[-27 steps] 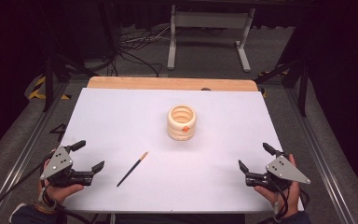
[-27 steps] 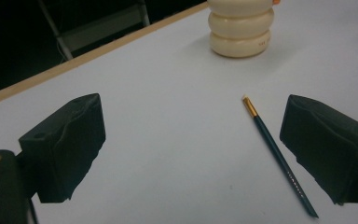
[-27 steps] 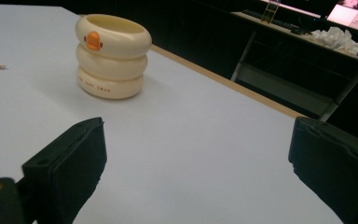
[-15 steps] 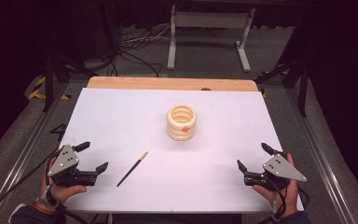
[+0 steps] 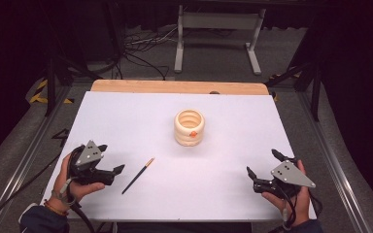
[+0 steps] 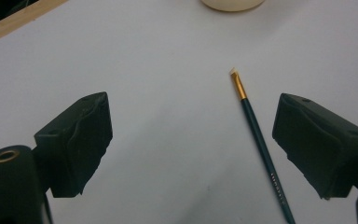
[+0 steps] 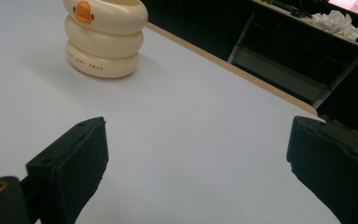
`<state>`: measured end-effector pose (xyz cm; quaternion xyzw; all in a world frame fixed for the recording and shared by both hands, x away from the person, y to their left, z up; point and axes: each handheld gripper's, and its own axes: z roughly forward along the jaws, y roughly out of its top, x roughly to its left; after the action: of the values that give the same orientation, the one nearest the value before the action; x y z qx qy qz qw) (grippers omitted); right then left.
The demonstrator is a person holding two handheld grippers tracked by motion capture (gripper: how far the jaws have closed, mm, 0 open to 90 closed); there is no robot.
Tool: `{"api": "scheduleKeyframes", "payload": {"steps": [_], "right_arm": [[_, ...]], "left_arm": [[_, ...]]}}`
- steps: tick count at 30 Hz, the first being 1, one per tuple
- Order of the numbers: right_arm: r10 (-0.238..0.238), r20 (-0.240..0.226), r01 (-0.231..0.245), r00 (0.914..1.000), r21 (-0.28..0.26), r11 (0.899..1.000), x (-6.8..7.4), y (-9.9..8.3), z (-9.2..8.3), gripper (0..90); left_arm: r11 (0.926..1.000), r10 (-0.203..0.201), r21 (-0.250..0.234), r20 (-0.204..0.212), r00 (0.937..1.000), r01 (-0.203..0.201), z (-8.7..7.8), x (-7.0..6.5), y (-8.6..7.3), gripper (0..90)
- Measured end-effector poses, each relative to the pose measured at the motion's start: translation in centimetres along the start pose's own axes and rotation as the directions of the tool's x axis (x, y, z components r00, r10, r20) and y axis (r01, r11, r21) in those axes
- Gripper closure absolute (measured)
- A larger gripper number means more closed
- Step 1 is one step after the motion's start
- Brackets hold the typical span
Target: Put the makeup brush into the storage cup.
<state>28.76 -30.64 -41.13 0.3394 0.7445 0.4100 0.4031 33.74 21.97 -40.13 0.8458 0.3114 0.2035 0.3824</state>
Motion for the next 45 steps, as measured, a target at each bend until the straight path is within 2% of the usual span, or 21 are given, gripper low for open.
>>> {"api": "scheduleKeyframes", "payload": {"steps": [3,6,10,12,16,21,23,26,27,28,29,30,32,33,34,35,36,37,38,41,45], "right_arm": [[-0.007,0.001,0.007,1.0000,0.014,1.000,0.1,-0.1,0.1,6.0],[-0.006,0.004,0.006,1.0000,0.018,1.000,0.0,-0.1,0.1,6.1],[-0.016,0.012,0.015,0.9998,0.022,1.000,0.1,0.0,0.2,6.6],[-0.024,0.007,0.024,0.9997,0.022,0.999,0.2,0.0,0.2,6.6],[-0.029,0.009,0.029,0.9995,0.032,0.999,0.2,-0.1,0.4,7.1],[-0.038,0.002,0.038,0.9993,0.021,0.999,0.3,0.0,0.3,7.2],[-0.041,-0.003,0.041,0.9992,0.024,0.999,0.4,0.0,0.3,7.2],[-0.046,-0.010,0.046,0.9989,0.026,0.999,0.5,0.0,0.4,7.4],[-0.048,-0.013,0.049,0.9988,0.027,0.998,0.5,0.0,0.4,7.5],[-0.047,-0.016,0.048,0.9987,0.028,0.998,0.5,-0.1,0.4,7.5],[-0.048,-0.017,0.048,0.9987,0.029,0.998,0.5,-0.1,0.5,7.5],[-0.049,-0.019,0.050,0.9986,0.030,0.998,0.5,-0.1,0.5,7.6],[-0.050,-0.019,0.051,0.9985,0.031,0.998,0.5,-0.1,0.5,7.6],[-0.051,-0.020,0.051,0.9985,0.032,0.998,0.5,-0.1,0.5,7.6],[-0.050,-0.021,0.051,0.9985,0.032,0.998,0.5,-0.1,0.5,7.7],[-0.050,-0.021,0.051,0.9985,0.032,0.998,0.5,-0.1,0.5,7.7],[-0.048,-0.020,0.048,0.9987,0.036,0.998,0.5,-0.1,0.6,7.7],[-0.047,-0.020,0.048,0.9987,0.036,0.998,0.5,-0.1,0.6,7.7],[-0.049,-0.021,0.050,0.9986,0.035,0.998,0.5,-0.1,0.5,7.7],[-0.049,-0.021,0.050,0.9986,0.034,0.998,0.5,-0.1,0.5,7.7],[-0.049,-0.018,0.050,0.9986,0.036,0.998,0.5,-0.1,0.6,8.1]], "left_arm": [[0.9992,0.021,0.035,0.019,0.9996,-0.022,0.8,-0.4,1.1,14.3],[0.9942,0.034,0.100,0.050,0.9982,-0.039,1.9,-0.7,2.2,17.9],[0.9817,0.021,0.186,0.100,0.9947,-0.040,3.6,-1.1,3.5,20.4],[0.9708,0.015,0.236,0.110,0.9938,-0.041,4.7,-1.4,4.1,23.0],[0.9584,-0.005,0.283,0.141,0.9900,-0.035,6.1,-1.7,4.8,25.1],[0.9368,-0.037,0.349,0.176,0.9836,-0.027,7.3,-1.9,5.4,33.8],[0.9252,-0.042,0.378,0.190,0.9810,-0.033,7.8,-2.1,5.5,39.3],[0.8965,-0.036,0.438,0.221,0.9747,-0.066,8.7,-2.1,5.6,48.5],[0.8965,-0.036,0.438,0.221,0.9747,-0.066,8.7,-2.1,5.6,54.1],[0.8823,-0.040,0.466,0.219,0.9748,-0.069,9.2,-2.0,5.6,56.7],[0.8823,-0.040,0.466,0.219,0.9748,-0.069,9.2,-2.0,5.6,57.7],[0.8745,-0.049,0.481,0.222,0.9738,-0.066,9.5,-2.0,5.6,57.8],[0.8712,-0.052,0.486,0.225,0.9730,-0.066,9.8,-2.0,5.6,58.7],[0.8647,-0.050,0.498,0.222,0.9739,-0.069,9.9,-2.1,5.7,59.4],[0.8537,-0.043,0.515,0.218,0.9749,-0.077,10.3,-2.3,5.7,61.1],[0.8537,-0.043,0.515,0.218,0.9749,-0.077,10.3,-2.3,5.7,61.9],[0.8392,-0.038,0.537,0.213,0.9763,-0.084,10.7,-2.5,5.7,62.9],[0.8392,-0.038,0.537,0.213,0.9763,-0.084,10.7,-2.5,5.7,63.6],[0.8317,-0.027,0.547,0.214,0.9764,-0.097,11.0,-2.6,5.7,63.7],[0.8277,-0.018,0.551,0.212,0.9771,-0.104,11.0,-2.6,5.8,64.4],[0.8225,0.003,0.555,0.211,0.9775,-0.122,10.9,-2.7,5.8,73.5]]}}
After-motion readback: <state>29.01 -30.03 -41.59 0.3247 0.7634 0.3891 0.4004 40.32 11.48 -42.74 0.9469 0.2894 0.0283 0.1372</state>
